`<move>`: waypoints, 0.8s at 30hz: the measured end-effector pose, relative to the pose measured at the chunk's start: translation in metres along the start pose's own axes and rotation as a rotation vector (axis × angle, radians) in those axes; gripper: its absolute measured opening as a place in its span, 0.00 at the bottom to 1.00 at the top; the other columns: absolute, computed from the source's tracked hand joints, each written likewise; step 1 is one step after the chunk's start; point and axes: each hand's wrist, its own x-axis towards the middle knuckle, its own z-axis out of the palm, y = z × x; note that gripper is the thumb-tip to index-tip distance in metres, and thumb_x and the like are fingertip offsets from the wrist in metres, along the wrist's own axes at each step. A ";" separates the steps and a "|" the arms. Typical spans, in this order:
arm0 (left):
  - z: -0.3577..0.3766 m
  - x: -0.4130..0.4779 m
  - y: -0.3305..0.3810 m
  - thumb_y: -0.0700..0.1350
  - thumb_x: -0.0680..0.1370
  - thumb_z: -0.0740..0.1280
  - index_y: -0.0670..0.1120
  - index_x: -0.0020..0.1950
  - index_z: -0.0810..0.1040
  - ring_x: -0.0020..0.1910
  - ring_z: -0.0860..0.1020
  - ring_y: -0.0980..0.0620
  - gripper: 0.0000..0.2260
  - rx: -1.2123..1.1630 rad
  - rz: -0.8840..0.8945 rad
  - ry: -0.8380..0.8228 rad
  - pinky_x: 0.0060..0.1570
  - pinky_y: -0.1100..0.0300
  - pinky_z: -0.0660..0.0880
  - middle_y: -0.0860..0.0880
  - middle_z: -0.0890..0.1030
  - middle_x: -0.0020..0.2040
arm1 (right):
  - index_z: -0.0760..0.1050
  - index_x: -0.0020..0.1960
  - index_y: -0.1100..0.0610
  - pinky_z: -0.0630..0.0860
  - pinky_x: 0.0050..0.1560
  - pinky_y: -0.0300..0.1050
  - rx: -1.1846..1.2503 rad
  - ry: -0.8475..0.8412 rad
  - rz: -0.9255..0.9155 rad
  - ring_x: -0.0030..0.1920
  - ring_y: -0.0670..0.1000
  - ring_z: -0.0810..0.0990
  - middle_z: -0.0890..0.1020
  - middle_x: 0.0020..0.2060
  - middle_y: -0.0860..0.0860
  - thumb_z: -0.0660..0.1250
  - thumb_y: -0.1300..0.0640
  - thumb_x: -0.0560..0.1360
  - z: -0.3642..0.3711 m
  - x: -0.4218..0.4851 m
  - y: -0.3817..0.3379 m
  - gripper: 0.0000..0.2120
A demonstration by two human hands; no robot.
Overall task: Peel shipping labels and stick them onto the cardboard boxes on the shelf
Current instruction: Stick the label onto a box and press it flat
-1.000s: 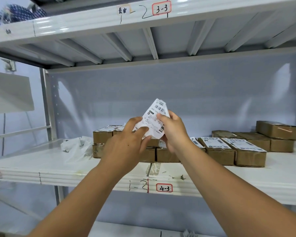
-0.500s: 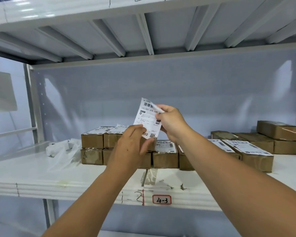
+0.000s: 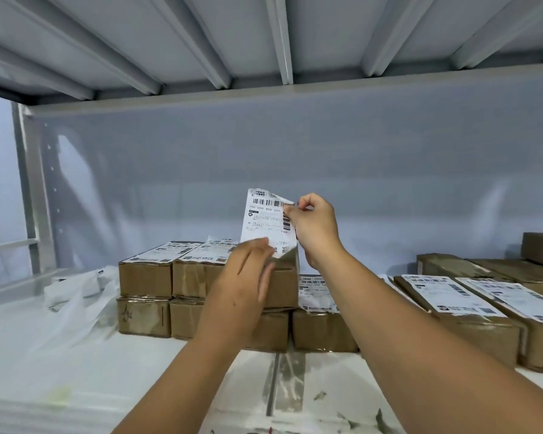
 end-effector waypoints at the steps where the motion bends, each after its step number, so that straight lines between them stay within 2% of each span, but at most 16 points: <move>1: 0.004 -0.005 -0.004 0.41 0.77 0.60 0.39 0.52 0.79 0.53 0.74 0.54 0.10 0.034 0.033 0.022 0.60 0.68 0.67 0.44 0.81 0.51 | 0.64 0.34 0.52 0.70 0.39 0.49 0.000 -0.021 -0.012 0.39 0.54 0.75 0.75 0.36 0.52 0.66 0.64 0.74 0.001 0.002 0.004 0.15; 3: 0.007 -0.010 -0.011 0.37 0.76 0.60 0.40 0.52 0.79 0.52 0.75 0.53 0.09 0.086 0.061 0.063 0.58 0.62 0.71 0.45 0.82 0.49 | 0.66 0.34 0.53 0.71 0.39 0.48 0.036 -0.072 -0.045 0.39 0.54 0.75 0.76 0.35 0.52 0.65 0.67 0.74 0.000 0.003 0.008 0.14; 7: 0.010 -0.009 -0.012 0.35 0.74 0.64 0.41 0.50 0.81 0.49 0.76 0.54 0.08 0.118 0.061 0.086 0.52 0.61 0.73 0.46 0.83 0.48 | 0.70 0.34 0.54 0.71 0.40 0.47 0.122 -0.077 -0.087 0.36 0.50 0.73 0.75 0.32 0.50 0.66 0.69 0.73 -0.002 0.001 0.018 0.15; 9: 0.009 -0.010 -0.011 0.34 0.72 0.67 0.42 0.49 0.82 0.45 0.79 0.52 0.08 0.155 0.064 0.087 0.44 0.61 0.75 0.47 0.83 0.46 | 0.71 0.34 0.54 0.74 0.41 0.47 0.111 -0.093 -0.093 0.37 0.50 0.75 0.76 0.34 0.50 0.67 0.68 0.73 -0.004 -0.001 0.022 0.14; 11: 0.008 -0.009 -0.009 0.34 0.73 0.68 0.43 0.48 0.82 0.43 0.81 0.51 0.07 0.171 0.059 0.082 0.40 0.60 0.76 0.48 0.83 0.46 | 0.74 0.36 0.52 0.78 0.45 0.49 0.043 -0.120 -0.112 0.43 0.52 0.80 0.80 0.41 0.51 0.68 0.66 0.73 -0.007 -0.002 0.025 0.12; 13: 0.007 -0.008 -0.010 0.35 0.73 0.68 0.44 0.48 0.82 0.43 0.81 0.50 0.07 0.174 0.045 0.076 0.39 0.58 0.77 0.49 0.83 0.46 | 0.77 0.38 0.50 0.80 0.50 0.53 0.003 -0.147 -0.115 0.48 0.54 0.82 0.82 0.47 0.51 0.68 0.66 0.73 -0.010 -0.004 0.027 0.12; 18: 0.005 -0.010 -0.013 0.39 0.76 0.65 0.45 0.50 0.82 0.45 0.81 0.52 0.07 0.168 -0.010 0.047 0.42 0.61 0.74 0.50 0.83 0.48 | 0.81 0.44 0.46 0.79 0.55 0.54 -0.095 -0.217 -0.101 0.48 0.52 0.83 0.83 0.51 0.52 0.69 0.64 0.73 -0.016 -0.011 0.030 0.12; 24: 0.006 -0.010 -0.013 0.41 0.76 0.62 0.46 0.50 0.82 0.46 0.78 0.55 0.09 0.139 -0.029 0.009 0.45 0.63 0.71 0.51 0.84 0.47 | 0.82 0.52 0.51 0.78 0.56 0.48 -0.242 -0.197 -0.100 0.49 0.50 0.81 0.79 0.56 0.51 0.70 0.62 0.73 -0.016 -0.012 0.031 0.10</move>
